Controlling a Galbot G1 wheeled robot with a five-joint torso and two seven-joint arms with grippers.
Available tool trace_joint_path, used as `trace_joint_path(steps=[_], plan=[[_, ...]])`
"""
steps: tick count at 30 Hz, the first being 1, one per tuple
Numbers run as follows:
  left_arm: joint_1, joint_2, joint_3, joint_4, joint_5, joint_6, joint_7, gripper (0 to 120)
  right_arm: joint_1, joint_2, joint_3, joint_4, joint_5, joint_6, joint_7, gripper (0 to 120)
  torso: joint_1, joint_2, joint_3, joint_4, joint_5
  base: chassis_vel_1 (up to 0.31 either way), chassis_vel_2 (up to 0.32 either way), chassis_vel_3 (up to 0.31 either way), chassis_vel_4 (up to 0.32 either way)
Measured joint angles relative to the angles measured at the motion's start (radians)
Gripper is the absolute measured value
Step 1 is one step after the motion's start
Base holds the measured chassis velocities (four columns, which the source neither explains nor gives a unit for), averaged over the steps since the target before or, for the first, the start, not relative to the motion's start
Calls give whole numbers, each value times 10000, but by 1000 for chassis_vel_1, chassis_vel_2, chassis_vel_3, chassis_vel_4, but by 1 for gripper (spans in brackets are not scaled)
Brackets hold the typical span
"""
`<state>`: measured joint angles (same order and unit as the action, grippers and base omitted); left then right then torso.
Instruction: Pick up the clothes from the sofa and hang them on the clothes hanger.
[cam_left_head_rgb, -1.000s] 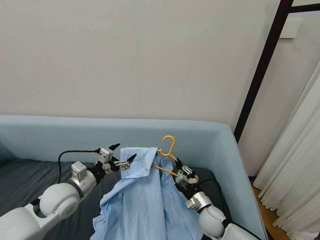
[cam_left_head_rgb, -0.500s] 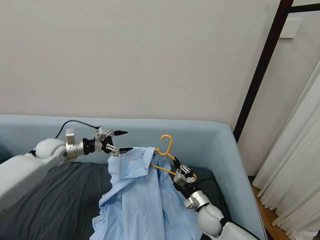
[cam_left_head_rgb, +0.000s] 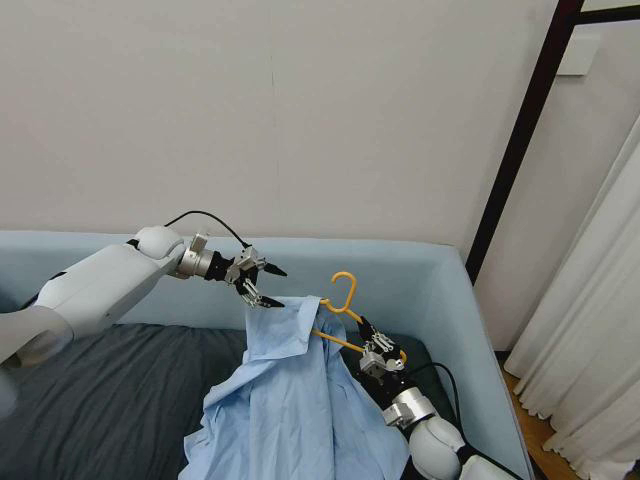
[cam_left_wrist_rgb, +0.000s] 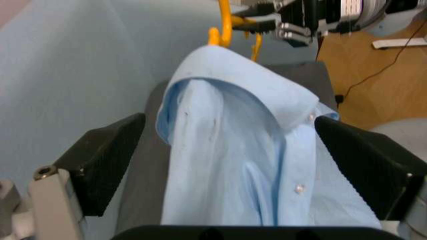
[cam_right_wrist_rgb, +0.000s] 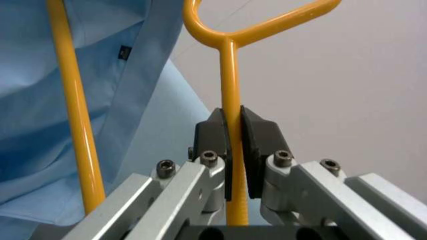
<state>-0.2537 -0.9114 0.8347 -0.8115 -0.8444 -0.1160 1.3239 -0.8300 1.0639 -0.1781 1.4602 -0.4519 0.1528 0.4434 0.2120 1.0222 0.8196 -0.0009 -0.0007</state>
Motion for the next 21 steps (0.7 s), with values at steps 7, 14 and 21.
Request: trace_joint_path(steps=[7,14,21], plan=[[393,-357,-64,503,421,-317,-231,100,129,82,-209,-21,59,-13,-2,4,0,-1,0,-3,-1,0,0,0,0],[543,-954,-254,1141,529,-502,-137,84,214,-99,-449,91,83,-46,5,4,0,0,0,-5,0,0,0,0,0],[534,-1694,-484,1966,1068,-548,954,63,128,-207,-360,195,99,-6,23,4,-1,0,0,-2,1,0,0,0,0]])
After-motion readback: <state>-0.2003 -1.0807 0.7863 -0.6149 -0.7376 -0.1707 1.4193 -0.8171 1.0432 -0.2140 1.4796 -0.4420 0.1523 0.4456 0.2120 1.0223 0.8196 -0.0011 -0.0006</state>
